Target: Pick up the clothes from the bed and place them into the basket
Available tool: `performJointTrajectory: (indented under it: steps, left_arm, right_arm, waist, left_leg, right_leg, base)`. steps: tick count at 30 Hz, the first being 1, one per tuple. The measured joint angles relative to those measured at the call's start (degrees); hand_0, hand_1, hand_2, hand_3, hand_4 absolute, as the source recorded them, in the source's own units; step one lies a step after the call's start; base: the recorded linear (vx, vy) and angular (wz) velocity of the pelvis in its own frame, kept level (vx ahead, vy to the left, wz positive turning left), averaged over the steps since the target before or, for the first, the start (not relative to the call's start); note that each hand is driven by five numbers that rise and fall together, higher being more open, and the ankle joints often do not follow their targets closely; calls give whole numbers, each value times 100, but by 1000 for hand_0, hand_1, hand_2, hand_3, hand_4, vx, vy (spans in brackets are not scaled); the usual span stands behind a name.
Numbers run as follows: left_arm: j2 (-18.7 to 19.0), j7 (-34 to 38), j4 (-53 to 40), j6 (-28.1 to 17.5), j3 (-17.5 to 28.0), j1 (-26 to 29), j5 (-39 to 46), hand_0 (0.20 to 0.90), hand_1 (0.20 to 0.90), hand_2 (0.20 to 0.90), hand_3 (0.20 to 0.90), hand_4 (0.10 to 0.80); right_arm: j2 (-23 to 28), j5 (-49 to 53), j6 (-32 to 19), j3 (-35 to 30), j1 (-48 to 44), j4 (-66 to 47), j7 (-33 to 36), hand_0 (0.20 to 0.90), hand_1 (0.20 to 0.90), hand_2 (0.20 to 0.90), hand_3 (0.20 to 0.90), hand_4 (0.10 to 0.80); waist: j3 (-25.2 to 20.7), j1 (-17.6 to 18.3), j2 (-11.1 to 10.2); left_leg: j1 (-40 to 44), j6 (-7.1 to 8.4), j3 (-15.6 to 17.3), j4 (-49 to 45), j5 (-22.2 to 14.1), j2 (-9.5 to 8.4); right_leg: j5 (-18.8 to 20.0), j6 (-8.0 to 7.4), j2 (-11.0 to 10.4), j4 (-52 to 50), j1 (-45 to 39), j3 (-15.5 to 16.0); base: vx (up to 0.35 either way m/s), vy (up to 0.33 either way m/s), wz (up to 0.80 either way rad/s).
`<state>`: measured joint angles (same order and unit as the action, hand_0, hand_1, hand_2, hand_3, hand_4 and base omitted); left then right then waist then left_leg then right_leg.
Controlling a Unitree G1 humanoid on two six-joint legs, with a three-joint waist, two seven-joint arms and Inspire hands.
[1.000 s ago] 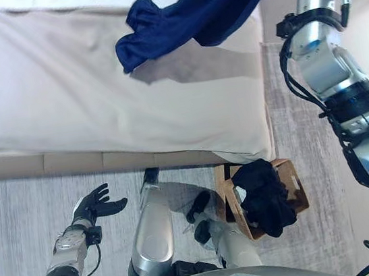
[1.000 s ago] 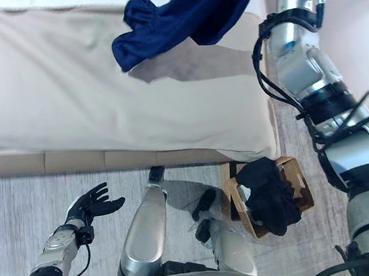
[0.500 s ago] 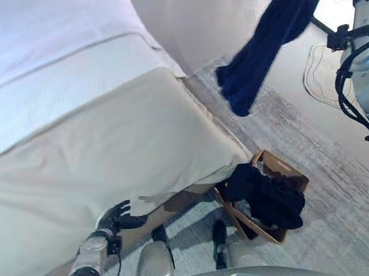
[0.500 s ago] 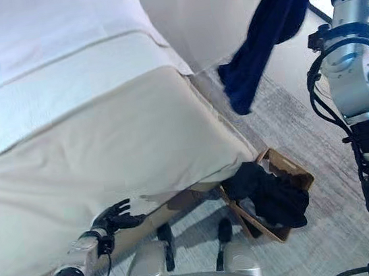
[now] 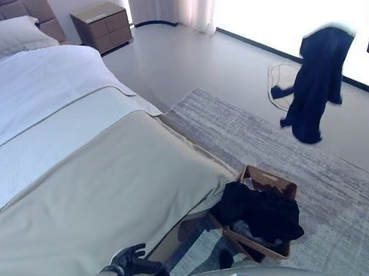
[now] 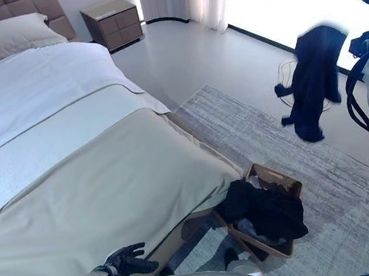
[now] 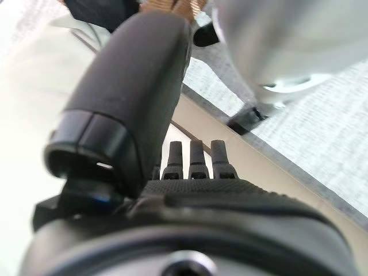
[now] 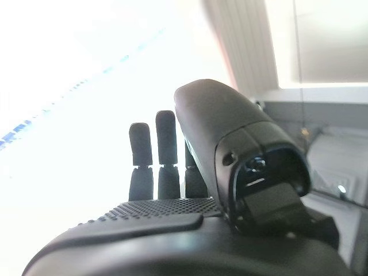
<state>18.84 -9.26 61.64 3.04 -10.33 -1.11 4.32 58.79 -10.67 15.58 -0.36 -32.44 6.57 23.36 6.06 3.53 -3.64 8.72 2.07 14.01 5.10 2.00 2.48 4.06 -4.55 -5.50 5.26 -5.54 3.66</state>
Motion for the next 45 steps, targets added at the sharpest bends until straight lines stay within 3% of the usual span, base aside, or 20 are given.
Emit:
performJointTrajectory:
  steps: [5, 12, 17, 20, 24, 25, 27, 30, 33, 35, 39, 42, 45]
  left_arm:
    - [0, -11, -9, 42, -14, -116, 2, 900, 900, 900, 900, 800]
    - [-2, 0, -254, 9, -360, 78, 91, 900, 900, 900, 900, 800]
    - [-86, 123, -618, -283, -749, 943, 602, 900, 900, 900, 900, 800]
    - [-188, 171, -916, -484, -766, 1137, 831, 900, 900, 900, 900, 800]
    - [-233, 166, -904, -557, -763, 1096, 923, 900, 900, 900, 900, 800]
    - [-233, 163, -897, -558, -756, 1093, 924, 900, 900, 900, 900, 800]
    - [-233, 152, -894, -558, -744, 1093, 924, 900, 900, 900, 900, 800]
    - [-234, 118, -888, -559, -731, 1094, 924, 900, 900, 900, 900, 800]
    - [-238, 112, -898, -577, -647, 1125, 923, 900, 900, 900, 900, 800]
    - [-244, 109, -877, -564, -518, 1122, 919, 900, 900, 900, 900, 800]
    - [-260, 102, -790, -555, -456, 1078, 912, 900, 900, 900, 900, 800]
    - [-316, 75, -613, -572, -467, 983, 818, 900, 900, 900, 900, 800]
    - [-317, 22, -422, -575, -501, 832, 687, 900, 900, 900, 900, 800]
  right_arm:
    - [27, -241, 46, 1, 763, 191, -478, 300, 300, 300, 200, 100]
    - [-53, -302, 187, 165, 779, 932, -663, 300, 300, 300, 200, 100]
    - [-150, -424, 186, 836, 96, 1423, -635, 300, 300, 300, 200, 100]
    - [-342, -467, 163, 1091, -11, 1663, -688, 300, 300, 300, 200, 100]
    - [-681, -481, 172, 1278, 3, 1883, -843, 307, 307, 307, 208, 108]
    - [-744, -518, 181, 1277, 12, 1928, -852, 418, 418, 418, 337, 237]
    - [-781, -523, 188, 1277, 33, 1949, -853, 900, 900, 900, 900, 800]
    - [-860, -473, 186, 1253, 46, 1942, -850, 900, 900, 900, 900, 800]
    - [-1140, 617, 127, 910, 93, 1888, -837, 900, 900, 900, 900, 800]
    - [-1723, 2086, -53, 330, 301, 1877, -869, 900, 900, 900, 900, 800]
    - [-2941, 3910, -687, 121, 1261, 1916, -1460, 900, 900, 900, 900, 800]
    - [-3791, 4529, -984, 196, 2025, 2533, -2127, 900, 900, 900, 900, 800]
    - [-4116, 4504, -1002, 479, 2543, 3486, -2610, 900, 900, 900, 900, 800]
  waist:
    - [-89, 65, 167]
    - [-13, 122, 475]
    - [929, 164, 894]
    - [1412, 134, 1217]
    - [1719, 151, 1414]
    - [1779, 153, 1429]
    - [1844, 150, 1429]
    - [1851, 132, 1418]
    - [1860, 141, 1396]
    - [1854, 149, 1324]
    - [1782, 124, 1057]
    - [1611, 121, 786]
    - [1269, 113, 493]
  left_leg:
    - [-71, 8, 18, 23, 6, 34]
    - [-678, -71, 126, -9, 227, -8]
    - [-1317, -107, 128, -169, 360, -54]
    - [-1450, -61, 78, -144, 398, -74]
    - [-1435, -76, -9, -78, 460, -62]
    - [-1434, -105, -13, -50, 508, -59]
    - [-1410, -111, -39, -46, 517, -50]
    - [-1255, -111, -75, -11, 517, -41]
    - [-1091, -108, -194, -9, 513, -40]
    - [-1000, -37, -228, -8, 459, 6]
    - [-811, 59, -252, -7, 384, 104]
    - [-626, 95, -251, -4, 339, 136]
    - [-482, 90, -248, 0, 287, 133]
  right_leg:
    - [-20, -28, 10, 28, 93, -24]
    - [158, -40, 3, -21, 769, -156]
    - [253, -45, -71, -255, 1453, -190]
    - [259, -38, -82, -340, 1651, -187]
    - [289, 0, -34, -318, 1661, -189]
    - [301, 15, -26, -304, 1665, -186]
    - [311, 28, -18, -303, 1634, -160]
    - [310, 28, -9, -296, 1491, -128]
    - [307, 27, -14, -179, 1235, -55]
    - [306, 27, 25, -83, 1078, -7]
    - [281, 44, 119, -8, 852, 17]
    - [233, 67, 148, -4, 664, 26]
    - [199, 50, 140, -3, 515, 34]
  base:
    - [-49, -98, -3]
    - [-239, -68, -9]
    - [-251, 7, -2]
    - [-62, -24, -3]
    - [-3, 0, -2]
    - [0, 0, 0]
    - [35, 20, 2]
    - [26, 13, 1]
    - [78, 17, 9]
    - [114, 7, 9]
    - [142, 34, 0]
    - [132, 88, 0]
    - [119, 82, 1]
